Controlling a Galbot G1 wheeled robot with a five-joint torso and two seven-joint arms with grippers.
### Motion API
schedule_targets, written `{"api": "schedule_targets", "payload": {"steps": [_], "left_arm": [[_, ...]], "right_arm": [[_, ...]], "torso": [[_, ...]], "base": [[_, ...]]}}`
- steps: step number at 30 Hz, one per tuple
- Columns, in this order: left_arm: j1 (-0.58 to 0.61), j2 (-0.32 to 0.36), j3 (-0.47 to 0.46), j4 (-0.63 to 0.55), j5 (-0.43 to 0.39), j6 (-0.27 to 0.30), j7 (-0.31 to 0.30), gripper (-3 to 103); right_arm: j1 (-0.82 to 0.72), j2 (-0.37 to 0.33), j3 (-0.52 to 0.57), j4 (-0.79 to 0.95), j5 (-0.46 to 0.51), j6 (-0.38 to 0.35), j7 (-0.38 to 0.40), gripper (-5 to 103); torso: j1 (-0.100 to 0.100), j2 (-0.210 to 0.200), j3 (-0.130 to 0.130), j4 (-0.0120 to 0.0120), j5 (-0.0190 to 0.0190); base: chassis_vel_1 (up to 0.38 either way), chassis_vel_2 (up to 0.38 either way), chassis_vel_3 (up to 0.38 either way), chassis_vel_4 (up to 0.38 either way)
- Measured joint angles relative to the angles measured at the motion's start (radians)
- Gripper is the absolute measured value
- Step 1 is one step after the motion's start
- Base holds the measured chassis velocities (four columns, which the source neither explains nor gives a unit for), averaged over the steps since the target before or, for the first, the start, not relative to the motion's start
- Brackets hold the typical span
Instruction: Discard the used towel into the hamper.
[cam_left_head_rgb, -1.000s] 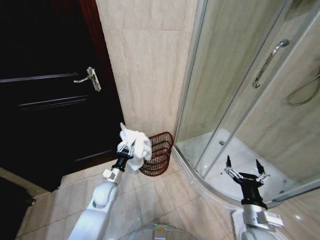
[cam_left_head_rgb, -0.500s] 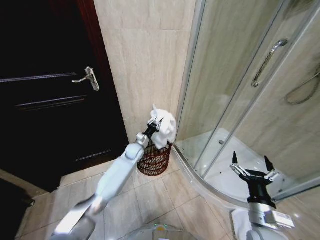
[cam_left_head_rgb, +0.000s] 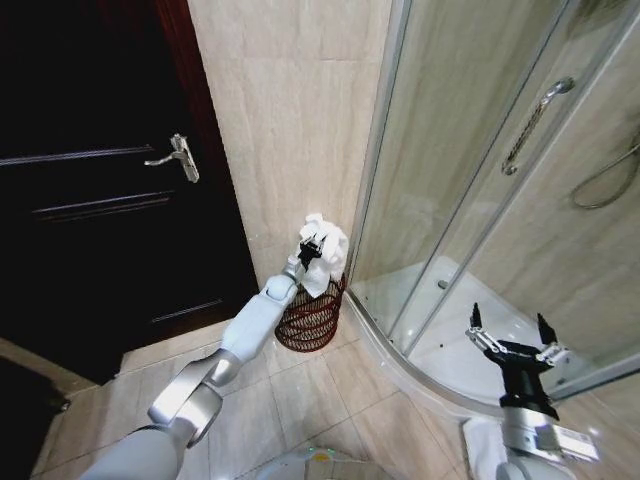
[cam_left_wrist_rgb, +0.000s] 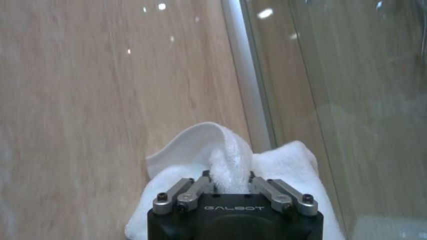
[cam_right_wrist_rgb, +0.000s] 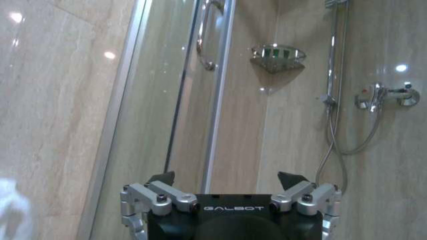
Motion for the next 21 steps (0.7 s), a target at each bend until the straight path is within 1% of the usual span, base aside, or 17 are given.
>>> {"api": "schedule_targets", "payload": {"steps": [1,2,3,6,7,8,9,10,11,12,13,15,16,17,19,20,21], "left_arm": [[0.006,0.002,-0.002,-0.003,0.010,0.008,0.000,22],[0.017,0.011,-0.003,-0.023,0.019,0.033,0.000,27],[0.017,0.011,-0.003,-0.023,0.019,0.033,0.000,27],[0.051,0.052,0.000,-0.112,0.006,0.122,0.003,43],[0.051,0.052,0.000,-0.112,0.006,0.122,0.003,43],[0.059,0.065,0.002,-0.141,-0.001,0.155,0.009,48],[0.074,0.089,0.007,-0.197,-0.011,0.229,0.024,54],[0.074,0.089,0.007,-0.197,-0.011,0.229,0.024,54],[0.087,0.113,0.012,-0.256,-0.021,0.327,0.037,59],[0.087,0.113,0.012,-0.256,-0.021,0.327,0.037,59],[0.098,0.133,0.018,-0.312,-0.040,0.422,0.047,65],[0.114,0.157,0.025,-0.395,-0.073,0.557,0.054,76],[0.114,0.157,0.025,-0.395,-0.073,0.557,0.054,76],[0.120,0.163,0.026,-0.424,-0.089,0.595,0.055,81],[0.129,0.169,0.026,-0.451,-0.114,0.629,0.056,92],[0.129,0.169,0.026,-0.451,-0.114,0.629,0.056,92],[0.133,0.169,0.022,-0.454,-0.118,0.631,0.055,97]], "right_arm": [[-0.001,0.000,0.002,0.003,0.005,0.000,0.003,100],[-0.002,0.000,0.003,0.005,0.009,0.000,0.006,100],[-0.002,0.000,0.003,0.005,0.009,0.000,0.006,100],[-0.005,0.000,0.005,0.011,0.012,-0.002,0.009,100],[-0.005,0.000,0.005,0.011,0.012,-0.002,0.009,100],[-0.004,0.000,0.005,0.012,0.012,-0.004,0.010,100],[-0.002,0.000,0.004,0.017,0.012,-0.008,0.010,100],[-0.002,0.000,0.004,0.017,0.012,-0.008,0.010,100],[-0.001,0.000,0.003,0.021,0.012,-0.013,0.011,100],[-0.001,0.000,0.003,0.021,0.012,-0.013,0.011,100],[0.001,0.000,0.003,0.022,0.014,-0.016,0.012,100],[0.006,0.000,0.002,0.022,0.014,-0.019,0.012,100],[0.006,0.000,0.002,0.022,0.014,-0.019,0.012,100],[0.008,0.000,0.000,0.019,0.013,-0.020,0.012,100],[0.010,0.000,-0.008,0.013,0.010,-0.021,0.012,100],[0.010,0.000,-0.008,0.013,0.010,-0.021,0.012,100],[0.011,0.000,-0.011,0.009,0.009,-0.021,0.012,100]], "torso": [[0.000,0.000,0.000,-0.0002,-0.0002],[0.000,0.000,0.000,-0.0001,0.0001],[0.000,0.000,0.000,-0.0001,0.0001],[0.000,0.000,0.000,-0.0002,0.0001],[0.000,0.000,0.000,-0.0002,0.0001],[0.000,0.000,0.000,-0.0002,0.0000],[0.000,0.000,0.000,-0.0002,0.0000],[0.000,0.000,0.000,-0.0002,0.0000],[0.000,0.000,0.000,-0.0002,0.0001],[0.000,0.000,0.000,-0.0002,0.0001],[0.000,0.000,0.000,-0.0001,-0.0001],[0.000,0.001,0.000,0.0000,0.0000],[0.000,0.001,0.000,0.0000,0.0000],[0.000,0.001,0.000,-0.0001,-0.0001],[0.000,0.001,0.000,-0.0004,0.0001],[0.000,0.001,0.000,-0.0004,0.0001],[0.000,0.001,0.000,-0.0004,0.0000]], "base": [[0.000,0.000,0.000,0.000],[0.000,0.000,0.000,0.000],[0.000,0.000,0.000,0.000],[0.000,0.000,0.000,0.000],[0.000,0.000,0.000,0.000],[0.000,0.000,0.000,0.000],[0.000,0.000,0.000,0.000],[0.000,0.000,0.000,0.000],[0.000,0.000,0.000,0.000],[0.000,0.000,0.000,0.000],[0.000,0.000,0.000,0.000],[0.000,0.000,0.000,0.000],[0.000,0.000,0.000,0.000],[0.000,0.000,0.000,0.000],[0.000,0.000,0.000,0.000],[0.000,0.000,0.000,0.000],[0.000,0.000,0.000,0.000]]}}
